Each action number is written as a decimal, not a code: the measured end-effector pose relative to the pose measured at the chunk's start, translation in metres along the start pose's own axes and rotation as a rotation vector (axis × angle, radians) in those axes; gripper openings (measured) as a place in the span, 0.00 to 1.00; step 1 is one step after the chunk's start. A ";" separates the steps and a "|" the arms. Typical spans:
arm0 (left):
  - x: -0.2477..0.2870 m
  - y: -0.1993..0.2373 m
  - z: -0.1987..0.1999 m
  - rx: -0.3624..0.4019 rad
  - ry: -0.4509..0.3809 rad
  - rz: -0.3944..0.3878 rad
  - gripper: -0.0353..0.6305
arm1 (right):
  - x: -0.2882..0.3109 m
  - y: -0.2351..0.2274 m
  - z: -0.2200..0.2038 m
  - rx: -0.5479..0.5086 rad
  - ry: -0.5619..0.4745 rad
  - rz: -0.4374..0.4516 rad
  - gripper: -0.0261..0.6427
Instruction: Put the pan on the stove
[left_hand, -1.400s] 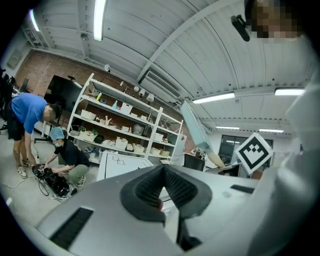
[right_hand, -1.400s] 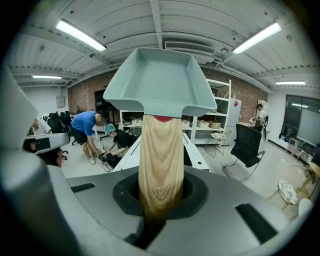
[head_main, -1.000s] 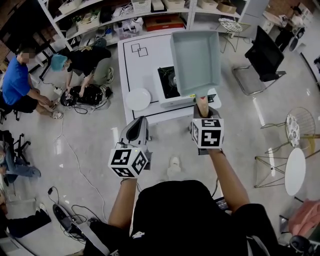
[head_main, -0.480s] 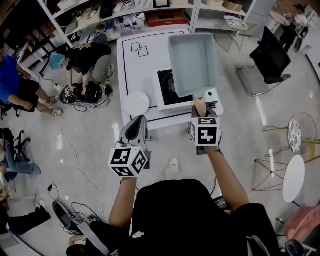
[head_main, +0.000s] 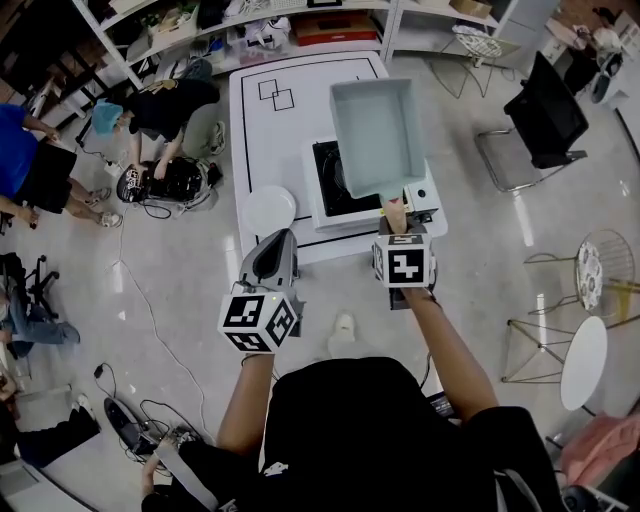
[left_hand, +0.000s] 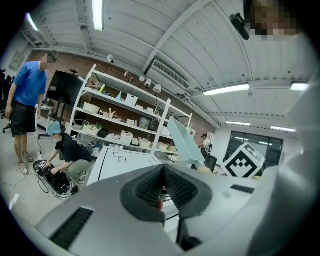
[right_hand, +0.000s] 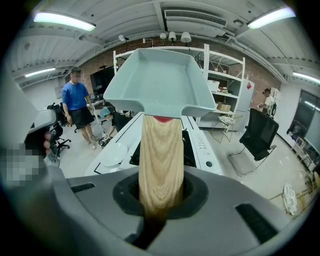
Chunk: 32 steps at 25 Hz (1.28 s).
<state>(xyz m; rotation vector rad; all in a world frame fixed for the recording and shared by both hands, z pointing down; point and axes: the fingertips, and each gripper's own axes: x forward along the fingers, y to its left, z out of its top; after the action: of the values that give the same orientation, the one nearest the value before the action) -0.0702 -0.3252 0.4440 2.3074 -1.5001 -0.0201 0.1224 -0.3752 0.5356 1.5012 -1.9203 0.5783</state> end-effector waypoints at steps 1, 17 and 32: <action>0.002 0.001 -0.001 -0.001 0.004 0.002 0.06 | 0.004 0.000 -0.002 0.000 0.010 0.002 0.06; 0.019 0.017 -0.015 -0.020 0.042 0.056 0.06 | 0.061 -0.004 -0.032 -0.033 0.163 0.002 0.06; 0.017 0.025 -0.022 -0.034 0.052 0.083 0.06 | 0.082 -0.005 -0.074 0.026 0.317 -0.016 0.06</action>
<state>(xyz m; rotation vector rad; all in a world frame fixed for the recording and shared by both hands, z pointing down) -0.0801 -0.3428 0.4760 2.1997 -1.5561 0.0363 0.1295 -0.3832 0.6454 1.3475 -1.6606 0.7858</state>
